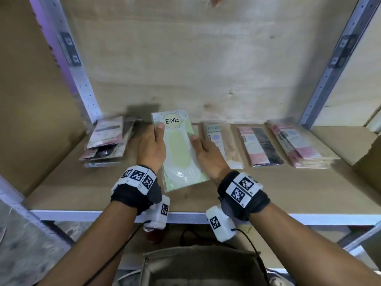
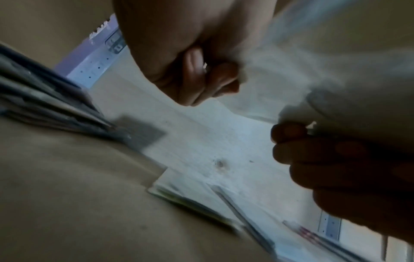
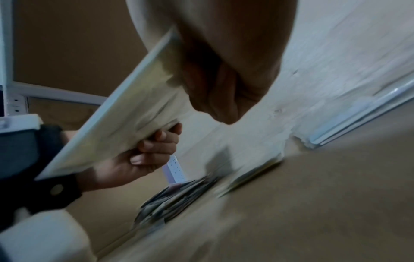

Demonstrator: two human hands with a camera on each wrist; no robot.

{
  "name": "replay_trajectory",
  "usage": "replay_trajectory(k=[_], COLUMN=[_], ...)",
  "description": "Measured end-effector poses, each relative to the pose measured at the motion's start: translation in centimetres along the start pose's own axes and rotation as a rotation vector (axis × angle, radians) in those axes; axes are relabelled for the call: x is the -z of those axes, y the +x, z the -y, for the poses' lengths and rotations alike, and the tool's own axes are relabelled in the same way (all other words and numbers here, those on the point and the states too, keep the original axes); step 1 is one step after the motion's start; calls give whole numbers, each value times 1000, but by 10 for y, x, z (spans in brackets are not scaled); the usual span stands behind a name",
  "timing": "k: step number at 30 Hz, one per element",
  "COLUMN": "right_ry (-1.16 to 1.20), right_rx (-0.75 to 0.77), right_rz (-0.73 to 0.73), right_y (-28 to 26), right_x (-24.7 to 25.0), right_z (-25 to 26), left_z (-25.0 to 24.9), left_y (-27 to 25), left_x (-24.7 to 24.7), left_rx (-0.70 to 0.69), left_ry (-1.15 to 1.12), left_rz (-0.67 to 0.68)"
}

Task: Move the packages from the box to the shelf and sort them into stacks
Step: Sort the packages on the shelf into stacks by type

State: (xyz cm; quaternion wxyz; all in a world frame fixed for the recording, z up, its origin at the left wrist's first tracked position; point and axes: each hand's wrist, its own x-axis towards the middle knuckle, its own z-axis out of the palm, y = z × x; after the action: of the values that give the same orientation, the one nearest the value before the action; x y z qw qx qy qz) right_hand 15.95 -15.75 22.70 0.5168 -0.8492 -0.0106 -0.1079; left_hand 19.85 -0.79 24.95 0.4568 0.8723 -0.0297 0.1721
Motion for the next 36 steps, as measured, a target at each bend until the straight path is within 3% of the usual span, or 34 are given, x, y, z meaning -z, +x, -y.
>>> replay_trajectory(k=[2, 6, 10, 15, 18, 22, 27, 32, 36], right_ry=[36, 274, 265, 219, 135, 27, 180, 118, 126], right_rx=[-15, -81, -87, -77, -91, -111, -185, -195, -253], right_rz=[-69, -64, -117, -281, -296, -289, -184, -64, 222], right_y=[1, 5, 9, 13, 14, 16, 26, 33, 38], right_x=[2, 8, 10, 20, 23, 22, 22, 32, 47], right_z=[-5, -13, -17, -18, -17, -21, -29, -25, -13], left_z=[-6, -9, -2, 0, 0, 3, 9, 9, 14], left_y=[0, 4, 7, 8, 1, -1, 0, 8, 26], left_x=[-2, -13, -23, -32, -38, -42, -50, -43, -37], left_rx=[24, 92, 115, 94, 9, 46, 103, 28, 51], left_ry=[0, -140, -277, -164, -54, -104, -310, -139, -78], left_rz=[19, 41, 41, 262, 207, 132, 133, 120, 131])
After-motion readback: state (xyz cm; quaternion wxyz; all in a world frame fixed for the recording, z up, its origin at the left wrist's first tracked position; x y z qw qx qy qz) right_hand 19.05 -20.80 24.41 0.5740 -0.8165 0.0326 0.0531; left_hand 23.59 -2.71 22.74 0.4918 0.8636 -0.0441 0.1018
